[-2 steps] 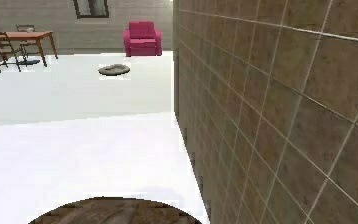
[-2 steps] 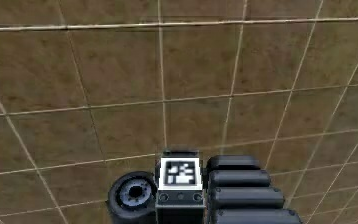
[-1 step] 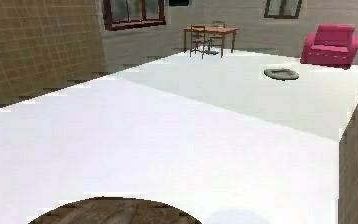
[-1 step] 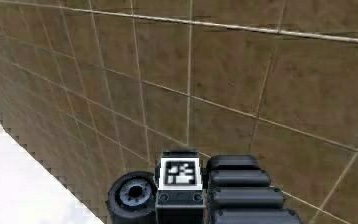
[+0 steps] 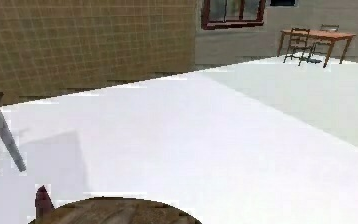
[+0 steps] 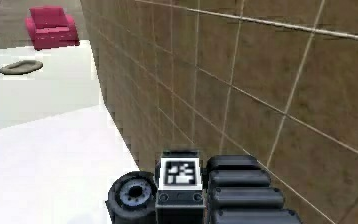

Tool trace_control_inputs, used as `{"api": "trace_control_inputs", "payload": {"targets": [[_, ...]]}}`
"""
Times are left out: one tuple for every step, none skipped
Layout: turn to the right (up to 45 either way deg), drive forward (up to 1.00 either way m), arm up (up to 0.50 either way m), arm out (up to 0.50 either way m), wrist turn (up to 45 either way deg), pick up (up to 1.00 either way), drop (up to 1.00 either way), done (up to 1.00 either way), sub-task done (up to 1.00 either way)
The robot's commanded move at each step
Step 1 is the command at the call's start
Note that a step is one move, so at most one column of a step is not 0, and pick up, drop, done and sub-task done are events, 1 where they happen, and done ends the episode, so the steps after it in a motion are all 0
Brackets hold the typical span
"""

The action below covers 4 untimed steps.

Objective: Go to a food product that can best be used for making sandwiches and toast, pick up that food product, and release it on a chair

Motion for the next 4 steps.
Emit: {"api": "trace_control_inputs", "payload": {"targets": [[0.0,0.10,0.00,0.00,0.0,0.00,0.00,0.00,0.00],[45.0,0.00,0.00,0.00,0.0,0.00,0.00,0.00,0.00],[45.0,0.00,0.00,0.00,0.0,0.00,0.00,0.00,0.00],[39.0,0.00,0.00,0.00,0.0,0.00,0.00,0.00,0.00]]}}
